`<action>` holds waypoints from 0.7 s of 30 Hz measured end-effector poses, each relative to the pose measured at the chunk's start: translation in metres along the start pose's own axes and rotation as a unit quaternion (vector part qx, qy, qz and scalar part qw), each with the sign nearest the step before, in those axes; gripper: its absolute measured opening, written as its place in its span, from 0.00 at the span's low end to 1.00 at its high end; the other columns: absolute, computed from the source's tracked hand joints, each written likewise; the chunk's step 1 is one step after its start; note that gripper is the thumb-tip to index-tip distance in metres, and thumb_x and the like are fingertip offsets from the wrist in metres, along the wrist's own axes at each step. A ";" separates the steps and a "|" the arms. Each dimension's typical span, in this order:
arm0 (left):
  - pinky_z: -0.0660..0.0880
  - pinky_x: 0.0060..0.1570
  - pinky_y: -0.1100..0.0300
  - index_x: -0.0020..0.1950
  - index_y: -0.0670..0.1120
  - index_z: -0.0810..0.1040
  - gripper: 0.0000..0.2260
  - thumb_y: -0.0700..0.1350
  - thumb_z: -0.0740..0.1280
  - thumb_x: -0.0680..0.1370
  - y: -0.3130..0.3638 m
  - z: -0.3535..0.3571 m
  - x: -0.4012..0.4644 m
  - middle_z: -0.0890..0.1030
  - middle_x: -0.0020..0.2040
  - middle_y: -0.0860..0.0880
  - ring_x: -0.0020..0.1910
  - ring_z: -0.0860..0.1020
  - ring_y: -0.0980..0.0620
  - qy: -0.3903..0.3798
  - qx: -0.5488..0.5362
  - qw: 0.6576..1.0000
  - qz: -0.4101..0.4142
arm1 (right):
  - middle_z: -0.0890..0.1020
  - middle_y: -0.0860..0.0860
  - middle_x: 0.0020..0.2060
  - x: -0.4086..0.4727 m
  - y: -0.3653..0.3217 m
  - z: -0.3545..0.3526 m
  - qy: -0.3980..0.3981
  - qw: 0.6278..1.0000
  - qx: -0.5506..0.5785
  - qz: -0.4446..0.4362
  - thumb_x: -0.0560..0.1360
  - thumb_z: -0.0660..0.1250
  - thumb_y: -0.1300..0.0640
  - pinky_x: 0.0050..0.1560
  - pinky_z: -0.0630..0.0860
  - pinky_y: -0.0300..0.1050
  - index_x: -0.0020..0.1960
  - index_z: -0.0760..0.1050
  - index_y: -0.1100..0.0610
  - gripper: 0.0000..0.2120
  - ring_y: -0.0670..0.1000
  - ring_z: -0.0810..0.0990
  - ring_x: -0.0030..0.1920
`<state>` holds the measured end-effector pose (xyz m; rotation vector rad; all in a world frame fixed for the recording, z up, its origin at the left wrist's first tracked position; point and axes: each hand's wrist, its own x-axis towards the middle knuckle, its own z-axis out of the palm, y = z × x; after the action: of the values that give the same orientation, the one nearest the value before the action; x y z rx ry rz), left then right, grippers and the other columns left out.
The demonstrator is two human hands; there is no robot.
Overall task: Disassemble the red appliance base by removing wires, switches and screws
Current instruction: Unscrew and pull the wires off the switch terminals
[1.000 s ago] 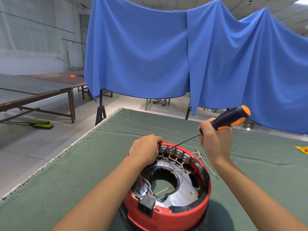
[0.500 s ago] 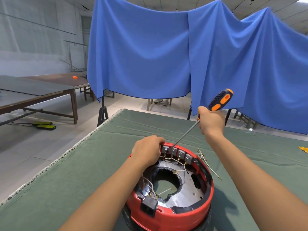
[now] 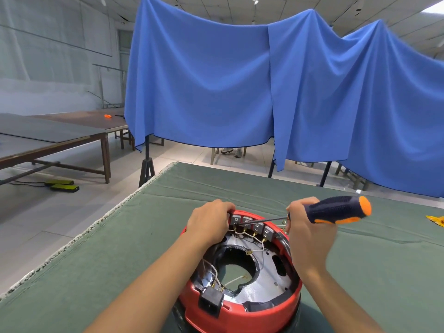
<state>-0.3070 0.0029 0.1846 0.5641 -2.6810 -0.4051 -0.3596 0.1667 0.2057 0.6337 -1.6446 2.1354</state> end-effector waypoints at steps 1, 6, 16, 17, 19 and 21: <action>0.70 0.48 0.53 0.61 0.57 0.74 0.15 0.42 0.57 0.79 0.000 0.000 0.000 0.77 0.57 0.50 0.55 0.76 0.45 0.001 0.001 1.000 0.000 | 0.67 0.59 0.26 -0.003 0.000 0.000 -0.005 1.000 0.002 -0.015 0.66 0.63 0.62 0.27 0.66 0.39 0.35 0.66 0.70 0.11 0.50 0.66 0.27; 0.69 0.46 0.53 0.61 0.56 0.75 0.15 0.41 0.59 0.79 0.001 0.001 0.000 0.77 0.56 0.50 0.54 0.76 0.45 0.011 -0.001 1.000 0.000 | 0.66 0.66 0.27 0.009 -0.003 0.005 -0.048 0.998 -0.015 -0.026 0.65 0.63 0.62 0.28 0.64 0.44 0.35 0.65 0.70 0.11 0.53 0.65 0.27; 0.68 0.43 0.54 0.58 0.56 0.76 0.14 0.41 0.58 0.78 -0.001 0.002 0.004 0.78 0.55 0.51 0.53 0.76 0.46 0.012 -0.008 1.000 0.005 | 0.66 0.50 0.23 0.077 0.005 0.027 -0.054 0.990 -0.116 0.065 0.66 0.63 0.58 0.27 0.63 0.40 0.33 0.69 0.61 0.07 0.52 0.65 0.26; 0.68 0.43 0.55 0.58 0.56 0.76 0.14 0.41 0.58 0.78 0.000 0.002 0.004 0.78 0.55 0.51 0.53 0.76 0.46 0.012 -0.008 1.000 0.006 | 0.67 0.50 0.23 0.082 0.006 0.028 -0.052 0.988 -0.124 0.077 0.66 0.62 0.58 0.27 0.63 0.40 0.33 0.69 0.59 0.06 0.51 0.65 0.26; 0.67 0.43 0.55 0.58 0.56 0.76 0.14 0.41 0.58 0.78 0.001 0.002 0.003 0.78 0.55 0.50 0.53 0.76 0.46 0.011 -0.007 1.000 0.009 | 0.67 0.50 0.22 0.091 0.010 0.030 -0.048 0.984 -0.128 0.113 0.66 0.62 0.59 0.27 0.62 0.40 0.32 0.68 0.58 0.06 0.51 0.64 0.26; 0.68 0.44 0.55 0.59 0.56 0.76 0.14 0.41 0.58 0.78 0.000 0.001 0.002 0.78 0.55 0.50 0.53 0.76 0.46 0.008 -0.008 1.000 0.007 | 0.69 0.47 0.20 0.093 0.013 0.034 -0.057 0.977 -0.143 0.149 0.66 0.62 0.59 0.27 0.61 0.39 0.28 0.67 0.57 0.09 0.51 0.65 0.24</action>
<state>-0.3095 0.0026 0.1844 0.5403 -2.6620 -0.4145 -0.4398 0.1319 0.2543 0.4510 -2.1774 2.0255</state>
